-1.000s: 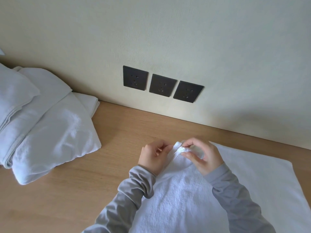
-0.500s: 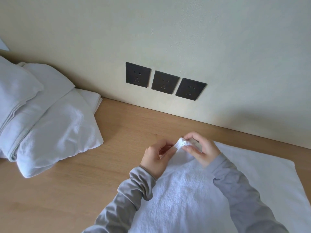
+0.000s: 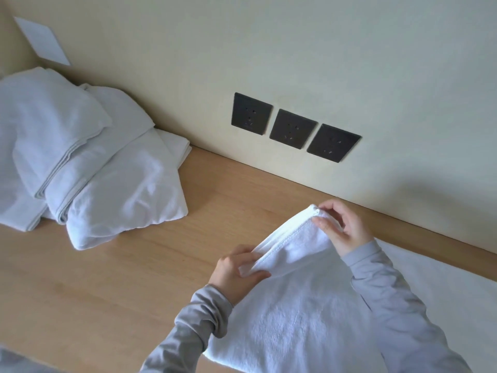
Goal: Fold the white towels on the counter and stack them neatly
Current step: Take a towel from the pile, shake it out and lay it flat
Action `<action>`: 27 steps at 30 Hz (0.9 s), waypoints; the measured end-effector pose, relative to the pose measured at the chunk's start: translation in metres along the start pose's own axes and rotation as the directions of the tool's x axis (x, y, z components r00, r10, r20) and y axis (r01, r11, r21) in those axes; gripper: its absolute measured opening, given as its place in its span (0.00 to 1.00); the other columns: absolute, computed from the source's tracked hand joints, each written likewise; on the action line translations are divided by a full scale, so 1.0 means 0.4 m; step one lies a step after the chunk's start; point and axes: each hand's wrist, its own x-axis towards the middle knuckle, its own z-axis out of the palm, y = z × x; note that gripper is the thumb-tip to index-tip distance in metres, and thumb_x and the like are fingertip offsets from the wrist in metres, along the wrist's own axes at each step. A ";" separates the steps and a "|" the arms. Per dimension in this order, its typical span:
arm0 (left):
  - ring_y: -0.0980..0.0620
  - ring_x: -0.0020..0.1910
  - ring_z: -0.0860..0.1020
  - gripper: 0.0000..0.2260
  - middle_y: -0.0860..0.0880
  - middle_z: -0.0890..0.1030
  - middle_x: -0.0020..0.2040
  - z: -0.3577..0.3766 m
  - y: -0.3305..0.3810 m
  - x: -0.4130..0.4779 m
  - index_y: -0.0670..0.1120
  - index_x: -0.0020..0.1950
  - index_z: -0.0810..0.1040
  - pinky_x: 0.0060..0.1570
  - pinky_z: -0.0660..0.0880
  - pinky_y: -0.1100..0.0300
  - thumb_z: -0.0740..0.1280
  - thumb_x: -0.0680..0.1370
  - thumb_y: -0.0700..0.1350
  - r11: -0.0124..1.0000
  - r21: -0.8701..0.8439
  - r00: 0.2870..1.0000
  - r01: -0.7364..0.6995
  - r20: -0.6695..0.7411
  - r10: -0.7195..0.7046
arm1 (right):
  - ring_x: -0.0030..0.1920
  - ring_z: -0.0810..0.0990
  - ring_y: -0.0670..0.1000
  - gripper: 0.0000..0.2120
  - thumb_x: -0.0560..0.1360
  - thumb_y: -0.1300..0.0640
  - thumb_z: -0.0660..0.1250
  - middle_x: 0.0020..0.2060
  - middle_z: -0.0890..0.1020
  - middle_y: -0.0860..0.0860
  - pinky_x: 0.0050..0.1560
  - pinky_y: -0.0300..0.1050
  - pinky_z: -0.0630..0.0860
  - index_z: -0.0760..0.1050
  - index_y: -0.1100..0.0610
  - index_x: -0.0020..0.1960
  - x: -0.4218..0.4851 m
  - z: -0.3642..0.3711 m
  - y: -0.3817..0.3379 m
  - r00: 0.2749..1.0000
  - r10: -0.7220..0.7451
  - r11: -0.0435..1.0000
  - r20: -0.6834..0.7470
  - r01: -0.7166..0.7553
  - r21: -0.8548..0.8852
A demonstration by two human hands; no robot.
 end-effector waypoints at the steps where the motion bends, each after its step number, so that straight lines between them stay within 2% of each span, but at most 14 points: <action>1: 0.58 0.48 0.77 0.10 0.58 0.78 0.49 -0.008 -0.019 -0.010 0.50 0.48 0.84 0.48 0.68 0.74 0.76 0.68 0.47 0.999 0.032 0.999 0.043 0.031 -0.044 | 0.39 0.74 0.38 0.11 0.72 0.66 0.69 0.38 0.77 0.49 0.44 0.28 0.69 0.72 0.52 0.43 0.007 0.000 0.000 1.000 -0.007 1.000 -0.020 0.007 0.007; 4: 0.60 0.39 0.74 0.07 0.59 0.75 0.40 -0.027 -0.078 -0.058 0.51 0.43 0.84 0.38 0.65 0.76 0.75 0.68 0.52 0.969 0.176 0.978 0.172 0.090 -0.189 | 0.37 0.73 0.41 0.05 0.69 0.58 0.68 0.37 0.77 0.48 0.41 0.30 0.70 0.72 0.53 0.42 0.027 -0.005 0.002 0.997 -0.016 0.999 -0.077 0.018 0.033; 6: 0.63 0.35 0.72 0.07 0.58 0.73 0.35 -0.037 -0.113 -0.096 0.53 0.37 0.81 0.35 0.65 0.75 0.76 0.68 0.53 0.947 0.215 0.962 0.240 0.077 -0.261 | 0.36 0.73 0.38 0.05 0.69 0.57 0.67 0.36 0.77 0.46 0.40 0.28 0.69 0.73 0.56 0.42 0.036 -0.018 0.009 0.993 -0.020 0.999 -0.120 0.025 0.033; 10: 0.57 0.34 0.71 0.15 0.54 0.73 0.34 -0.058 -0.150 -0.145 0.45 0.36 0.80 0.35 0.65 0.68 0.76 0.66 0.56 0.919 0.246 0.947 0.309 0.016 -0.322 | 0.36 0.74 0.36 0.06 0.72 0.65 0.69 0.37 0.77 0.49 0.40 0.27 0.69 0.73 0.57 0.44 0.053 -0.049 0.029 0.988 -0.013 1.000 -0.154 0.010 -0.019; 13: 0.53 0.37 0.72 0.14 0.53 0.74 0.34 -0.079 -0.156 -0.159 0.49 0.32 0.76 0.40 0.69 0.61 0.76 0.67 0.55 0.909 0.243 0.940 0.338 -0.042 -0.338 | 0.35 0.74 0.35 0.06 0.70 0.57 0.69 0.36 0.77 0.47 0.40 0.27 0.69 0.74 0.57 0.45 0.066 -0.059 0.026 0.986 -0.016 0.999 -0.166 0.010 -0.038; 15: 0.54 0.37 0.73 0.12 0.55 0.75 0.34 -0.084 -0.148 -0.164 0.56 0.32 0.73 0.39 0.68 0.65 0.76 0.67 0.54 0.910 0.255 0.944 0.328 -0.068 -0.322 | 0.34 0.73 0.35 0.11 0.68 0.52 0.65 0.35 0.76 0.46 0.38 0.26 0.68 0.74 0.58 0.45 0.071 -0.063 0.020 0.986 -0.025 0.998 -0.164 0.017 -0.054; 18: 0.59 0.34 0.71 0.12 0.56 0.75 0.33 -0.077 -0.126 -0.172 0.58 0.33 0.73 0.36 0.67 0.71 0.77 0.67 0.51 0.930 0.227 0.954 0.289 -0.152 -0.259 | 0.33 0.73 0.37 0.15 0.68 0.51 0.64 0.35 0.76 0.51 0.35 0.25 0.66 0.76 0.61 0.47 0.074 -0.082 0.017 0.981 -0.041 0.997 -0.188 0.027 -0.076; 21: 0.54 0.32 0.69 0.10 0.53 0.74 0.31 -0.071 -0.095 -0.180 0.54 0.34 0.77 0.34 0.66 0.69 0.79 0.65 0.47 0.957 0.155 0.950 0.246 -0.236 -0.206 | 0.33 0.72 0.43 0.15 0.68 0.51 0.63 0.35 0.75 0.51 0.34 0.24 0.66 0.76 0.61 0.47 0.073 -0.117 0.017 0.970 -0.060 0.996 -0.234 0.043 -0.076; 23: 0.53 0.31 0.68 0.11 0.52 0.73 0.29 -0.078 -0.063 -0.177 0.46 0.33 0.79 0.33 0.65 0.66 0.79 0.63 0.46 0.963 0.134 0.944 0.235 -0.267 -0.193 | 0.32 0.72 0.40 0.13 0.68 0.51 0.63 0.35 0.75 0.52 0.35 0.25 0.66 0.75 0.60 0.46 0.071 -0.145 0.012 0.960 -0.078 0.996 -0.270 0.066 -0.054; 25: 0.56 0.29 0.65 0.14 0.54 0.70 0.27 -0.094 -0.013 -0.165 0.47 0.29 0.76 0.32 0.63 0.64 0.79 0.63 0.49 0.971 0.163 0.947 0.177 -0.297 -0.123 | 0.32 0.70 0.39 0.09 0.69 0.53 0.63 0.35 0.74 0.54 0.36 0.29 0.66 0.73 0.57 0.45 0.068 -0.181 0.004 0.945 -0.085 0.996 -0.317 0.085 -0.012; 27: 0.58 0.28 0.64 0.17 0.56 0.68 0.24 -0.115 0.063 -0.148 0.54 0.24 0.69 0.31 0.61 0.65 0.75 0.62 0.58 0.970 0.235 0.947 0.063 -0.320 0.017 | 0.34 0.69 0.43 0.07 0.69 0.54 0.63 0.35 0.73 0.55 0.38 0.35 0.67 0.72 0.56 0.45 0.063 -0.226 -0.007 0.921 -0.083 0.992 -0.381 0.111 0.051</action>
